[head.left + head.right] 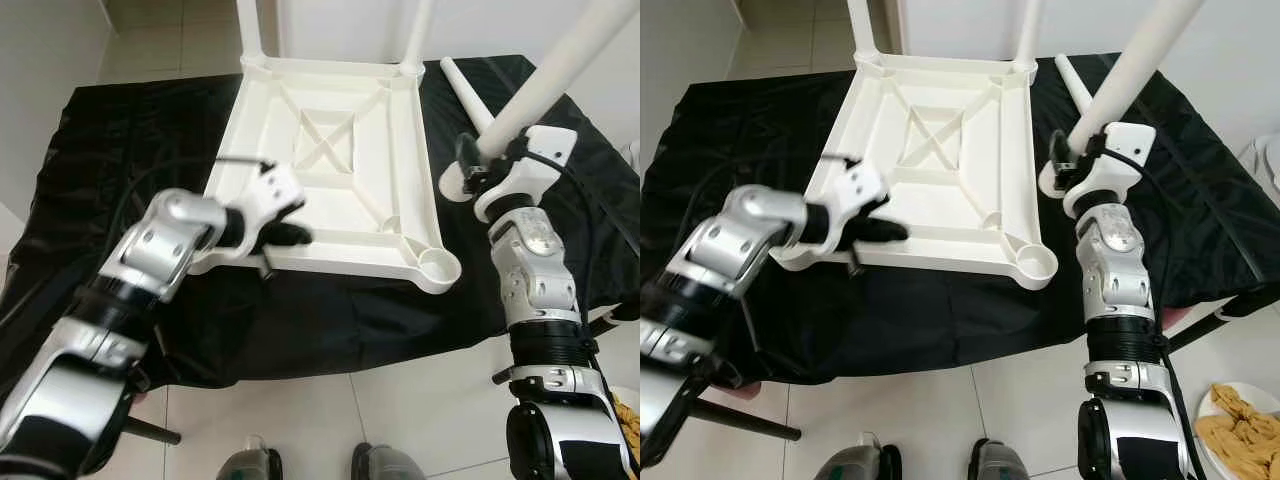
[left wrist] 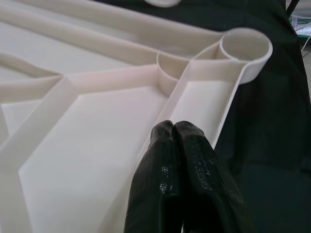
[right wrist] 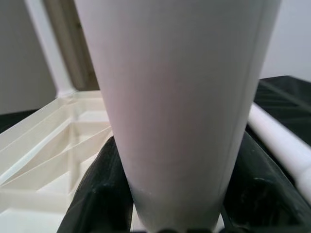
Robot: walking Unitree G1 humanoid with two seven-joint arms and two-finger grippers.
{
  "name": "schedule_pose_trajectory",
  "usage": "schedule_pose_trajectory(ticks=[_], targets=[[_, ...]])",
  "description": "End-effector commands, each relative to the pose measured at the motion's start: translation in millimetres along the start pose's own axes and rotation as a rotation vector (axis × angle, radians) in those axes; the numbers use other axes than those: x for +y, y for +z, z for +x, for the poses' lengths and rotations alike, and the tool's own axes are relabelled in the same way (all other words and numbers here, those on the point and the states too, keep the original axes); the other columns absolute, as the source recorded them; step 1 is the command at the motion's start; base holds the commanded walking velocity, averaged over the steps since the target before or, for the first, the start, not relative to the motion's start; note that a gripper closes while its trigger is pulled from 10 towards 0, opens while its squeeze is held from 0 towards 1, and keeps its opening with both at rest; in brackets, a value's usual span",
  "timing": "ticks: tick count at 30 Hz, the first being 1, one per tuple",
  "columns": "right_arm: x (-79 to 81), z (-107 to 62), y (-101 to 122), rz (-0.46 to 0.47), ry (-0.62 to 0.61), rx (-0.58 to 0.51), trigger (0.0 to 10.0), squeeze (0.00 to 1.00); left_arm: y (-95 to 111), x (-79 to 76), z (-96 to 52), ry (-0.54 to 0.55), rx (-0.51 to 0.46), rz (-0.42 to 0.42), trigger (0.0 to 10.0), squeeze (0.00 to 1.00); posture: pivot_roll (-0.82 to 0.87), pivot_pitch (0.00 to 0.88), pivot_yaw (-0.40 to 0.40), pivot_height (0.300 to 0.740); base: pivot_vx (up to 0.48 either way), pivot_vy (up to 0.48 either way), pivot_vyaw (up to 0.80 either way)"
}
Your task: Building children table
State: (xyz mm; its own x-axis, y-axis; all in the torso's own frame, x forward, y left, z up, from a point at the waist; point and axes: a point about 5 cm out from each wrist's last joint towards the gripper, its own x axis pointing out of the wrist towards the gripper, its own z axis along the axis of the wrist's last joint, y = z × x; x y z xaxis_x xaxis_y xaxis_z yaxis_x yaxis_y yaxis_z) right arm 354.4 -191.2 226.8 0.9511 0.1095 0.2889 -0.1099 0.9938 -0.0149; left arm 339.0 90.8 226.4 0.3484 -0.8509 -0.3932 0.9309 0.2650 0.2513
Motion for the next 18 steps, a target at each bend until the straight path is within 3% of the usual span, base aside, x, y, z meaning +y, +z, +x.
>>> schedule_pose_trajectory(ticks=[1, 3, 5, 9, 18], targets=[[2.1, 0.1, 6, -0.011, 0.052, -0.004, 10.0, 0.00, -1, 6.6, 0.4, 0.076, -0.023, -0.040, 10.0, 0.00, 0.04, 0.089, 0.011, 0.740, 0.000, 0.000, 0.00], [3.0, -0.6, 6, -0.027, 0.079, -0.001, 10.0, 0.00, 3, 9.5, 1.5, 0.110, -0.042, -0.042, 10.0, 0.00, 0.04, 0.088, 0.010, 0.740, 0.000, 0.000, 0.00], [1.6, -5.4, 6, -0.038, 0.145, 0.038, 10.0, 0.00, 14, 23.1, 4.7, 0.266, -0.142, -0.122, 10.0, 0.00, 0.04, 0.086, 0.007, 0.740, 0.000, 0.000, 0.00], [-4.9, -11.1, 5, -0.034, 0.167, 0.084, 10.0, 0.00, 16, 28.5, 5.9, 0.371, -0.189, -0.161, 10.0, 0.00, 0.04, 0.087, 0.007, 0.740, 0.000, 0.000, 0.00], [0.5, -32.3, 5, 0.001, 0.275, 0.155, 10.0, 0.00, 10, 28.7, 5.4, 0.532, -0.192, -0.130, 10.0, 0.00, 0.04, 0.089, 0.005, 0.740, 0.000, 0.000, 0.00]])
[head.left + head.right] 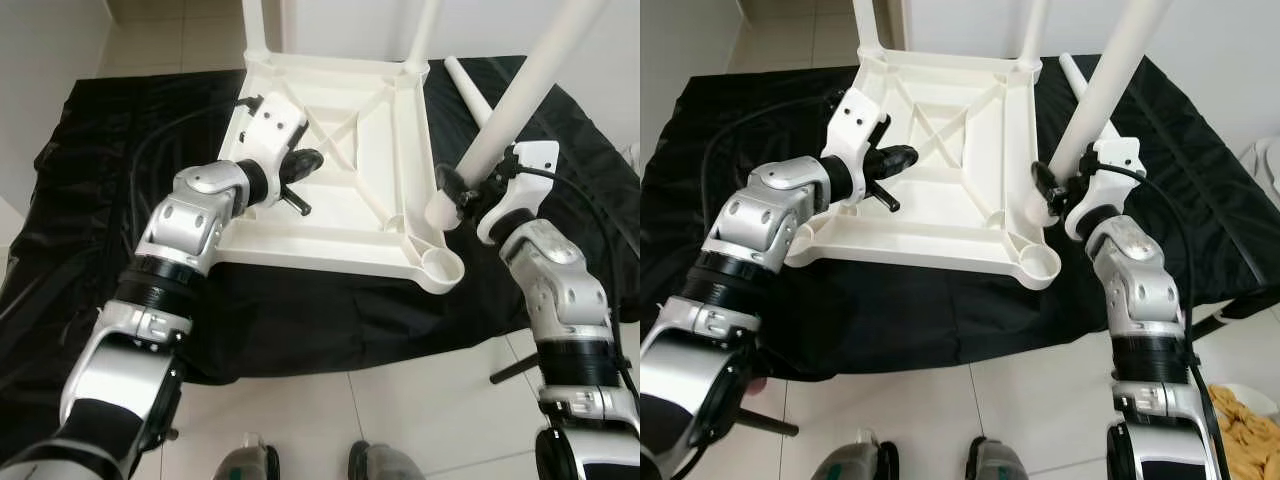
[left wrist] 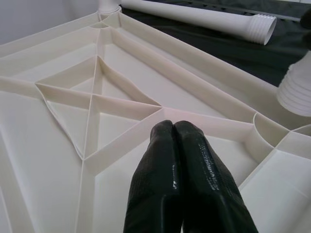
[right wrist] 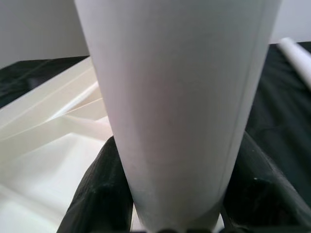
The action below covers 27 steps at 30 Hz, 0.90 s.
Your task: Building children table
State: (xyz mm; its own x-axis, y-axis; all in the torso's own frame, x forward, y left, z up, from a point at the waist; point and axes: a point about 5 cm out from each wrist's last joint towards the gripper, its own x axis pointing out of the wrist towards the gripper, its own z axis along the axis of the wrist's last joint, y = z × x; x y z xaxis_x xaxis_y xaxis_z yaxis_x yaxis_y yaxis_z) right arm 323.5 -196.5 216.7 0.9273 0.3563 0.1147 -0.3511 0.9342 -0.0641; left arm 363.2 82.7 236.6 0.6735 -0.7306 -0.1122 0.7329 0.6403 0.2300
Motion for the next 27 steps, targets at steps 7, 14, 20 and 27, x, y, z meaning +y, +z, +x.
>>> schedule_pose_trajectory(ticks=[7, 14, 20, 27], targets=[[11.3, -9.4, 6, 0.037, 0.070, -0.033, 10.0, 0.00, 4, 7.7, -6.6, 0.184, -0.029, 0.063, 10.0, 0.00, 0.05, 0.088, 0.000, 0.740, 0.000, 0.000, 0.00], [21.2, -23.9, 9, 0.117, 0.129, -0.045, 10.0, 0.00, -2, -7.2, -11.7, 0.150, -0.069, 0.066, 10.0, 0.00, 0.05, 0.084, -0.012, 0.740, 0.000, 0.000, 0.00], [19.5, -28.9, 3, 0.134, 0.063, -0.038, 10.0, 0.00, -9, -28.2, -14.8, 0.014, -0.068, 0.110, 10.0, 0.00, 0.05, 0.098, -0.018, 0.740, 0.000, 0.000, 0.00], [17.4, -33.4, -4, 0.141, -0.014, -0.026, 10.0, 0.00, -14, -51.8, -15.1, -0.070, -0.071, 0.122, 10.0, 0.00, 0.04, 0.107, -0.016, 0.740, 0.000, 0.000, 0.00]])
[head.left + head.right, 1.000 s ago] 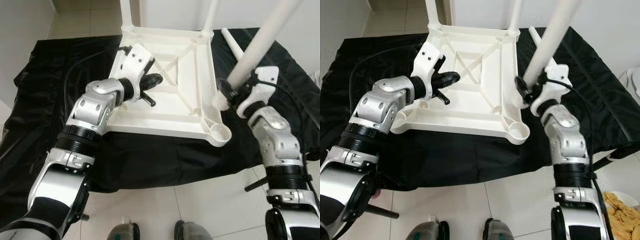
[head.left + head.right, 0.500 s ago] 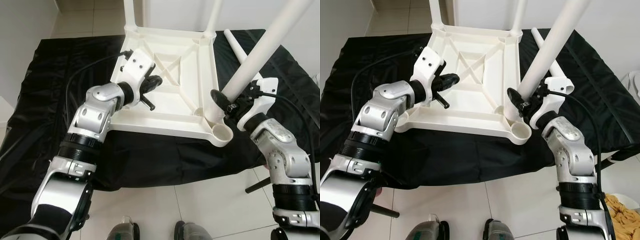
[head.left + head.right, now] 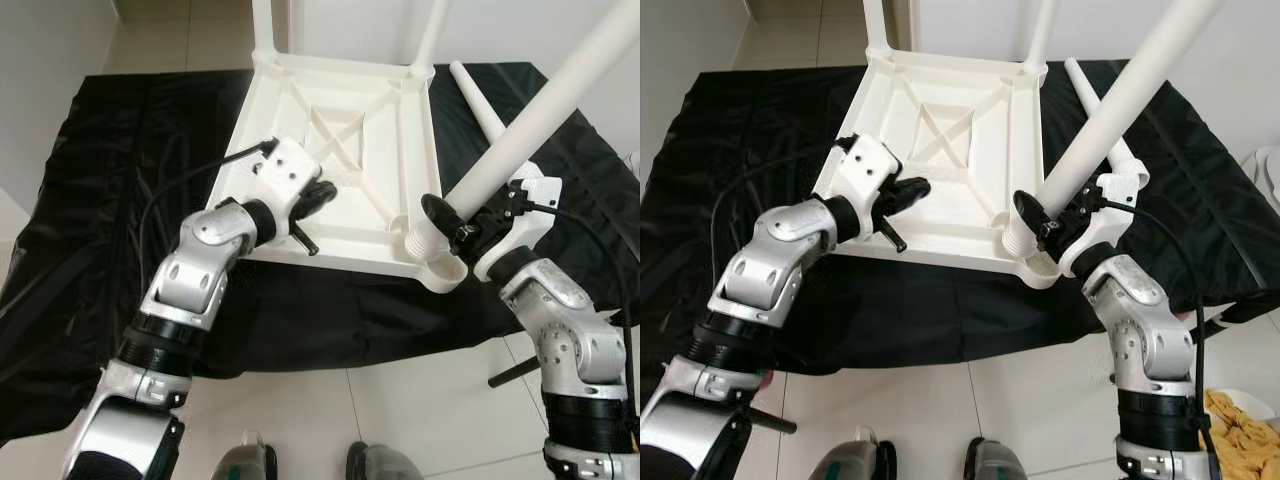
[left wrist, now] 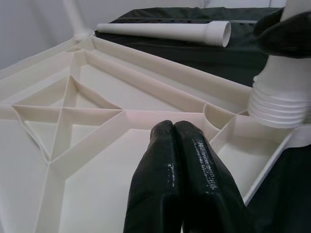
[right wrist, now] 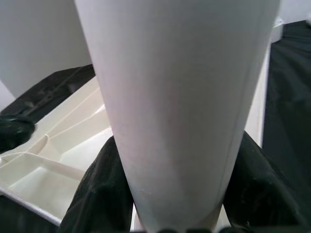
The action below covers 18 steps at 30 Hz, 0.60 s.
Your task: Building children table
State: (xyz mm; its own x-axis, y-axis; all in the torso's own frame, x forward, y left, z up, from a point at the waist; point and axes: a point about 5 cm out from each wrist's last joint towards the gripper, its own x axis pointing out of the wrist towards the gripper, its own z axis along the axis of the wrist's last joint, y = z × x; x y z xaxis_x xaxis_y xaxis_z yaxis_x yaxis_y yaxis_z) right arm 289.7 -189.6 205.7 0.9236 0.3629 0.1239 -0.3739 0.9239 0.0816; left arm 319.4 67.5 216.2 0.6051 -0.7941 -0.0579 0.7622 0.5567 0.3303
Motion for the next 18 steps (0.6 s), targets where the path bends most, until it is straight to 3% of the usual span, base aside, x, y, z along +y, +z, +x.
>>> schedule_pose_trajectory(ticks=[1, 15, 18], targets=[[-1.3, -3.7, 2, -0.004, -0.028, -0.017, 10.0, 0.00, -3, -9.0, 1.7, -0.001, 0.011, 0.017, 10.0, 0.00, 0.04, 0.107, -0.016, 0.740, 0.000, 0.000, 0.00], [-1.3, 3.2, 0, -0.008, -0.052, -0.018, 10.0, 0.00, -3, -31.4, 7.9, 0.050, -0.023, 0.001, 10.0, 0.00, 0.04, 0.116, -0.020, 0.740, 0.000, 0.000, 0.00], [-1.6, 3.1, -2, -0.013, -0.054, -0.010, 10.0, 0.00, -1, -38.7, 5.3, 0.005, -0.048, 0.001, 10.0, 0.00, 0.04, 0.116, -0.020, 0.740, 0.000, 0.000, 0.00]])
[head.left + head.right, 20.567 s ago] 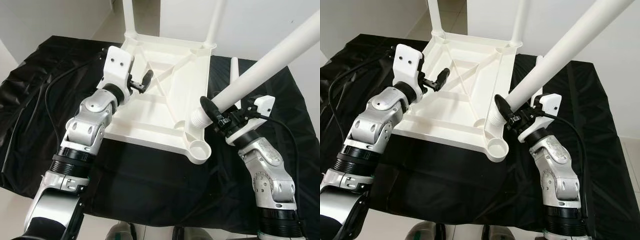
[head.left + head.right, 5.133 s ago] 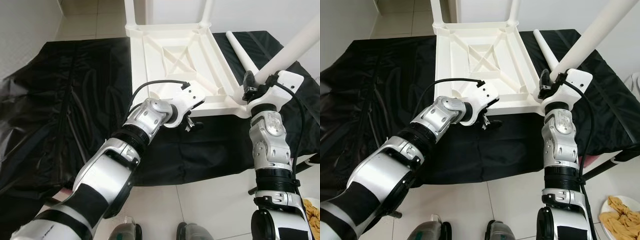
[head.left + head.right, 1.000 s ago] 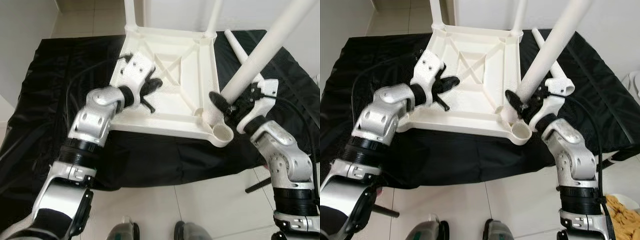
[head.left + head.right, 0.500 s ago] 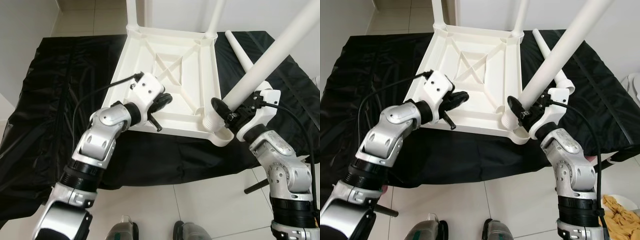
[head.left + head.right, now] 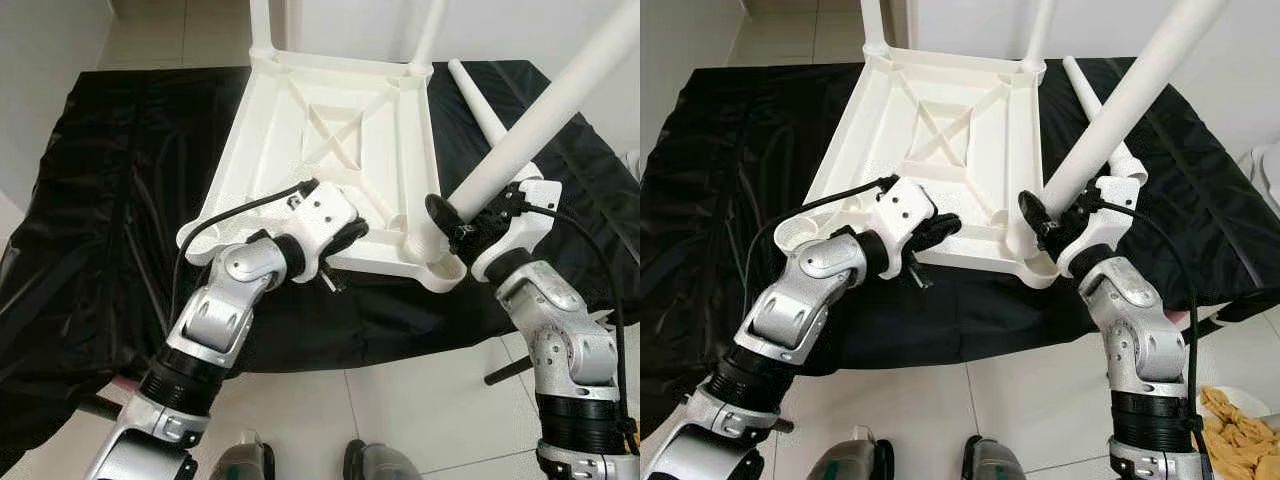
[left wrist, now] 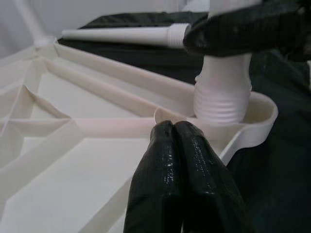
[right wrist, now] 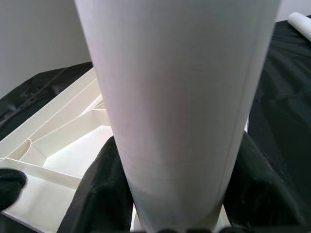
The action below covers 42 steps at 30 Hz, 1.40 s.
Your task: Building children table
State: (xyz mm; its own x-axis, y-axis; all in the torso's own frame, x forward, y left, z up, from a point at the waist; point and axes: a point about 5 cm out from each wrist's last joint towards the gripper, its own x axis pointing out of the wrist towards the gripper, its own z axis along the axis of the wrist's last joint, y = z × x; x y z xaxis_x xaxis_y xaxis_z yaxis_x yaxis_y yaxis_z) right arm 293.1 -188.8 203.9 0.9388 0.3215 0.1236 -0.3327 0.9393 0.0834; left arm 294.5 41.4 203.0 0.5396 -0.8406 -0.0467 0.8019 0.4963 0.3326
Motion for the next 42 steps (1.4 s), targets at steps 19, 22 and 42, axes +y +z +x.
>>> schedule_pose_trajectory(ticks=[19, 22, 42], targets=[[0.0, -4.5, -12, -0.026, -0.005, 0.047, 10.0, 0.00, 5, -19.8, -8.3, -0.081, -0.038, -0.048, 10.0, 0.00, 0.04, 0.119, -0.015, 0.740, 0.000, 0.000, 0.00], [0.1, -5.0, -13, -0.026, -0.003, 0.051, 10.0, 0.00, 5, -20.5, -8.3, -0.081, -0.039, -0.051, 10.0, 0.00, 0.04, 0.115, -0.020, 0.740, 0.000, 0.000, 0.00], [-10.1, -18.1, -17, -0.053, 0.007, 0.192, 10.0, 0.00, 6, -24.4, -9.3, -0.092, -0.036, -0.054, 10.0, 0.00, 0.03, 0.098, -0.027, 0.740, 0.000, 0.000, 0.00]])
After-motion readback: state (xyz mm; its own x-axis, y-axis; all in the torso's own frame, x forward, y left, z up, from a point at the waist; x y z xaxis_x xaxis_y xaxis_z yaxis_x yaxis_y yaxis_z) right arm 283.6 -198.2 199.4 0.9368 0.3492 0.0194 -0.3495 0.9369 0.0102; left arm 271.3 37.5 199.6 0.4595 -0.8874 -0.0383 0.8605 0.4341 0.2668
